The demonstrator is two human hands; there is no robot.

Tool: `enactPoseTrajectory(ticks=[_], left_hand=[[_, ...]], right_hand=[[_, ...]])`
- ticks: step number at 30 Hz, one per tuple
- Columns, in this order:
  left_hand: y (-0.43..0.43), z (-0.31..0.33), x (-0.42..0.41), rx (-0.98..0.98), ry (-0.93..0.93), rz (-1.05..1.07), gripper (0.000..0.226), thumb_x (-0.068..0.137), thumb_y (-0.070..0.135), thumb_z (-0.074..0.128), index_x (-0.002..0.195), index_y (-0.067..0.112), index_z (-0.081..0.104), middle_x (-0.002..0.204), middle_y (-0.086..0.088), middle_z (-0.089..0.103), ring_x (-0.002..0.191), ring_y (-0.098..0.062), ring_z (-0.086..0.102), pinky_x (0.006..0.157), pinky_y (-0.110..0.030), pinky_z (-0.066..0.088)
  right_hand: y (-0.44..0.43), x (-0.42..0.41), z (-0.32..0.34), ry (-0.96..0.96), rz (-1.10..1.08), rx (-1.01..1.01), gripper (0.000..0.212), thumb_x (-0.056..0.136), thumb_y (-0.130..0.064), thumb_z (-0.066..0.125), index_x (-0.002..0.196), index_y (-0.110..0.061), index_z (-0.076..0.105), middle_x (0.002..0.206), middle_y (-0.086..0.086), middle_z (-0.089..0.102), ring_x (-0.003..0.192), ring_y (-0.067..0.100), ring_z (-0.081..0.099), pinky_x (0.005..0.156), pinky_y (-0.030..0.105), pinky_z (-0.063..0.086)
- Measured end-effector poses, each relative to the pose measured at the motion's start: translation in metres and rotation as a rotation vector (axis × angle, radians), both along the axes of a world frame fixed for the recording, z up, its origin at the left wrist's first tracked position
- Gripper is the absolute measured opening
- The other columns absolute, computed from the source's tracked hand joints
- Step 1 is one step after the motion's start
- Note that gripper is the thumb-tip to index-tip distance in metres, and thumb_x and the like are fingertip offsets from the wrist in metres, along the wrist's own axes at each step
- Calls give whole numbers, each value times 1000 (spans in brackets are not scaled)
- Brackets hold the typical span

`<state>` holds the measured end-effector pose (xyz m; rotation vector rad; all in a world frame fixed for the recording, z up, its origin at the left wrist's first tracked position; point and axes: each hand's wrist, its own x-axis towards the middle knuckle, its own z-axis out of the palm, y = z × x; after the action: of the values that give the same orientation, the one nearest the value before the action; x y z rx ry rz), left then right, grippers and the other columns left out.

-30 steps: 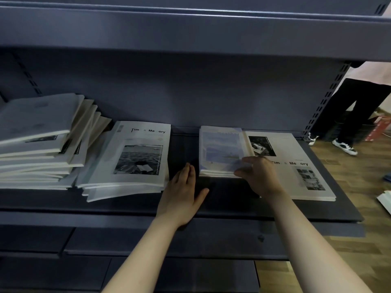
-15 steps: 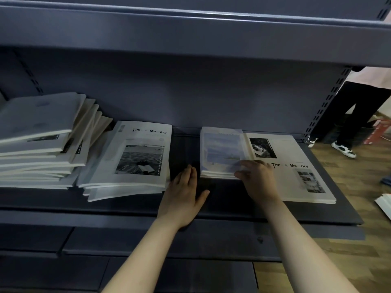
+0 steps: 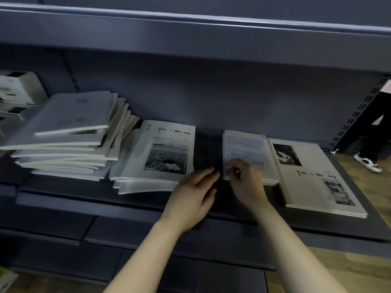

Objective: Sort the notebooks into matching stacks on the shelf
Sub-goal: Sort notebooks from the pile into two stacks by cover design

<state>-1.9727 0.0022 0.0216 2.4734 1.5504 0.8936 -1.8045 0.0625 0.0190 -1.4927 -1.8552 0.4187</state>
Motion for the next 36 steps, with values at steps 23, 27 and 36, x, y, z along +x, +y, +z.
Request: enactPoseTrajectory(ticks=[23, 27, 36], left_hand=[[9, 1, -111, -31, 127, 327, 44, 95, 30, 50, 135, 12, 52, 141, -10, 48, 129, -28, 45, 110, -43, 29], [8, -1, -111, -39, 123, 321, 43, 95, 29, 51, 135, 13, 52, 142, -9, 47, 130, -27, 44, 111, -43, 27], [4, 2, -109, -46, 128, 330, 45, 96, 32, 50, 137, 15, 49, 146, -5, 43, 134, -23, 40, 112, -44, 25]], right_hand=[[9, -86, -10, 187, -27, -385, 50, 61, -53, 82, 93, -29, 52, 89, -15, 57, 80, 0, 55, 57, 19, 39], [10, -81, -5, 306, 25, -427, 24, 68, -31, 84, 72, -31, 61, 72, -14, 64, 67, 4, 60, 50, 18, 43], [1, -76, 1, 500, 86, -538, 22, 75, -22, 76, 90, -14, 61, 75, 3, 63, 49, 11, 54, 39, 22, 38]])
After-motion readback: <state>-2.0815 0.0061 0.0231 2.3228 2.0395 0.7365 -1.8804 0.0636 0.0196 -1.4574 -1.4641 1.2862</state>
